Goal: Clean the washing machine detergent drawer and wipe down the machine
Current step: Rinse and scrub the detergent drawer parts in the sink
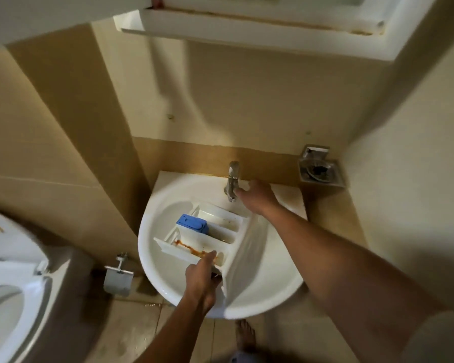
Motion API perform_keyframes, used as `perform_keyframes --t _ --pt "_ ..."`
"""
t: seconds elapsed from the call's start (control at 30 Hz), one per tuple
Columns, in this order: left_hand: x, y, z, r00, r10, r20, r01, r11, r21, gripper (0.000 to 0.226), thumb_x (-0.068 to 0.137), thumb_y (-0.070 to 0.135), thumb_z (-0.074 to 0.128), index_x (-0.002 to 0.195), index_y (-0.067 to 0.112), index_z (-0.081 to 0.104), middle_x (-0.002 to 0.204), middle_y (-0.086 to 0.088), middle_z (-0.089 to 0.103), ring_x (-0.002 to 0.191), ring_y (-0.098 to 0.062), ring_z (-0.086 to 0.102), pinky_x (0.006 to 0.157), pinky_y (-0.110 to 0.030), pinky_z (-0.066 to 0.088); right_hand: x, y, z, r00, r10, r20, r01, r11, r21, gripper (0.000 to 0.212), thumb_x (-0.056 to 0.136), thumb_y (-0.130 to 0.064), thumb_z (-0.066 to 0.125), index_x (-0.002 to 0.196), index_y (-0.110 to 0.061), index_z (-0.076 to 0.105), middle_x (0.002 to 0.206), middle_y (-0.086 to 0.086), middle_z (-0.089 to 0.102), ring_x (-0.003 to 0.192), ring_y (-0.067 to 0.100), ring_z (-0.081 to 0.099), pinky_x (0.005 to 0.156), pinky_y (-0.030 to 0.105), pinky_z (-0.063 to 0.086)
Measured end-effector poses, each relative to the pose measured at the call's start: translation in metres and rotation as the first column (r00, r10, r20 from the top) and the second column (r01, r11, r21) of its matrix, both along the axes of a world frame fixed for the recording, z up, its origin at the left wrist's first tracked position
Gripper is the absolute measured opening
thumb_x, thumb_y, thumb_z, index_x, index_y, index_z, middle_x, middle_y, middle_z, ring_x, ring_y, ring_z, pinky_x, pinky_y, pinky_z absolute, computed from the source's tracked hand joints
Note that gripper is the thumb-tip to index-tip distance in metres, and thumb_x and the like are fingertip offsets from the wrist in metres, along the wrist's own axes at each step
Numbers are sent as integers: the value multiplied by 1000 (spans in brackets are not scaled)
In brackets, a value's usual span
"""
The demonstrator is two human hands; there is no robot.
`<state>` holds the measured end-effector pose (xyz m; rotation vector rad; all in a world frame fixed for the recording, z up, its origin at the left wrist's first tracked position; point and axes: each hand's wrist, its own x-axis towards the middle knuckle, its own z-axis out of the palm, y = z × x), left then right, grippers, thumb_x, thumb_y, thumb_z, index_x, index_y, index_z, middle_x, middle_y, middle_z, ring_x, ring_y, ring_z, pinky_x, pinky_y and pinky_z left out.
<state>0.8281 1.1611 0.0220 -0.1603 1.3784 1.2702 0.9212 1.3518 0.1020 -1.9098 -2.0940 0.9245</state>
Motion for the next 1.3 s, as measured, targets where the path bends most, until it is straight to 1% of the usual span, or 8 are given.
perform_keyframes --t 0.1,0.2,0.3,0.43,0.73,0.87,1.07,1.3 --pt "15 7 -5 996 93 -14 -93 996 0 27 93 7 66 119 -1 65 107 -21 75 104 -41 70 79 -46 61 -8 31 -4 996 86 -18 -85 996 30 55 87 -59 60 119 -14 59 115 8 67 95 26 61 60 29 36" --pt "24 13 -10 985 173 -21 -173 985 -9 31 94 6 64 123 -3 59 112 -22 73 106 -41 69 77 -44 61 -18 53 -3 975 219 24 -220 973 70 56 89 -60 60 117 -12 64 104 9 68 99 29 66 61 27 39" --pt "29 17 -13 978 206 -15 -207 978 -24 34 96 7 63 127 1 54 117 -20 70 108 -38 68 85 -48 59 -24 67 -3 955 288 77 -295 949 112 42 94 -45 61 117 -10 67 114 12 70 104 32 66 72 30 44" --pt "29 19 -19 979 205 7 -205 978 -22 35 96 9 62 130 1 54 118 -19 72 109 -37 68 96 -55 55 -23 86 -7 911 371 183 -391 916 91 25 93 -20 55 114 -12 67 120 14 65 109 34 62 70 27 39" --pt "0 5 -23 986 169 15 -169 986 2 28 92 10 66 120 7 63 108 -15 76 104 -35 70 93 -53 57 -24 90 -14 920 331 210 -349 935 57 31 98 -21 55 124 -9 65 124 18 64 111 36 61 74 28 38" --pt "-3 7 -21 992 123 -3 -122 992 39 26 94 8 64 120 6 63 101 -12 78 100 -34 72 82 -47 60 -26 89 -11 942 275 191 -284 959 19 31 97 -23 56 121 -4 64 119 17 67 107 34 64 71 29 42" --pt "12 15 -15 996 89 1 -89 996 30 31 95 5 61 125 1 60 114 -20 73 109 -41 67 98 -58 53 -23 89 -10 943 284 172 -290 957 12 29 98 -19 54 119 -3 65 118 18 68 105 33 65 77 32 48" --pt "40 21 -12 995 73 74 -76 997 31 23 95 5 62 116 -2 66 102 -19 77 98 -39 72 91 -54 58 -20 92 -11 946 294 135 -300 954 18 28 99 -17 51 119 -2 64 115 19 68 104 34 66 83 35 51"
